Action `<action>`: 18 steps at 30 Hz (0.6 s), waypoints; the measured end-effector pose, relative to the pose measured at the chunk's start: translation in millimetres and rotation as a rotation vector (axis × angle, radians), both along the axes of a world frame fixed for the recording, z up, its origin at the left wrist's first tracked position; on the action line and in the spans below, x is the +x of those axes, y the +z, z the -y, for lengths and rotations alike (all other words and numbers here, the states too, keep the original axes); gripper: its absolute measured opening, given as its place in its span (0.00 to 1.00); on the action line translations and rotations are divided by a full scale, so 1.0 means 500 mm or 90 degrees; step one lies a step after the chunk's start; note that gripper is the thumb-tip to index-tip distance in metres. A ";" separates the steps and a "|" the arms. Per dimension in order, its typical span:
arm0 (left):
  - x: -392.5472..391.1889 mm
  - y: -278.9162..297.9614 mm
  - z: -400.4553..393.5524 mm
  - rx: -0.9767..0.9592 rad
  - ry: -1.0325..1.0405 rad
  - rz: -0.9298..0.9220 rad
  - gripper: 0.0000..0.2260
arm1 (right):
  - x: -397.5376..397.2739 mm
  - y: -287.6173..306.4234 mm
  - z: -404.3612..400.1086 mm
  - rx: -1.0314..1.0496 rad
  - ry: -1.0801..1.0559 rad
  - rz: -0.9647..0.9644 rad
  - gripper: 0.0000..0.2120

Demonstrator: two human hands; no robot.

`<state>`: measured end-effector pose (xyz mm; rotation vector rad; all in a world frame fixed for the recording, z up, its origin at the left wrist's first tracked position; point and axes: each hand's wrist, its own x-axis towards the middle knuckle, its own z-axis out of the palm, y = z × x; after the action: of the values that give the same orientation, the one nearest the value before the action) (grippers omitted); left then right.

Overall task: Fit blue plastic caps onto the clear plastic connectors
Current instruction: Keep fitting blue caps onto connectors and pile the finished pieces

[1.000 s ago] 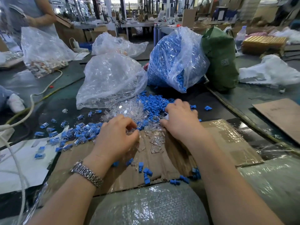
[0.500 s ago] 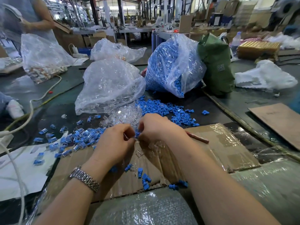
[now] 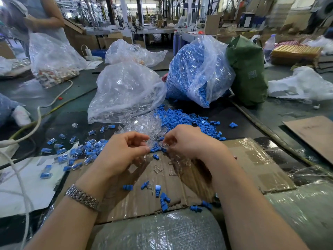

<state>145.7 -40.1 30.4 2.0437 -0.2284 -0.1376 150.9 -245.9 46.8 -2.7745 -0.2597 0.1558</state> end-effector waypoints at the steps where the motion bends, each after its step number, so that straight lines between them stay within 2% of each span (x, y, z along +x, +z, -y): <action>1: 0.000 0.001 0.000 -0.005 0.003 0.000 0.12 | -0.002 0.002 0.004 -0.007 -0.005 -0.007 0.09; 4: 0.001 0.001 0.000 -0.010 0.010 -0.002 0.11 | -0.006 0.005 0.002 -0.034 -0.021 0.031 0.11; 6: 0.002 0.001 0.001 -0.016 0.019 0.000 0.10 | -0.008 0.007 -0.016 -0.004 0.001 0.079 0.05; 8: 0.002 0.001 0.003 -0.034 0.033 0.000 0.10 | -0.011 0.006 -0.038 0.010 0.024 0.073 0.06; 13: 0.001 -0.001 0.002 -0.133 0.043 -0.055 0.12 | -0.011 -0.009 -0.067 -0.095 0.048 0.052 0.05; 15: 0.001 0.000 -0.001 -0.166 0.036 -0.069 0.12 | -0.013 -0.006 -0.060 -0.043 0.055 0.044 0.02; 18: 0.003 0.002 -0.003 -0.239 0.008 -0.088 0.14 | -0.015 0.004 -0.037 0.141 0.031 0.040 0.02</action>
<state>147.0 -38.4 31.4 1.6547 -0.1420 -0.2114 143.5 -227.4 48.9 -2.5569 -0.3391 0.0478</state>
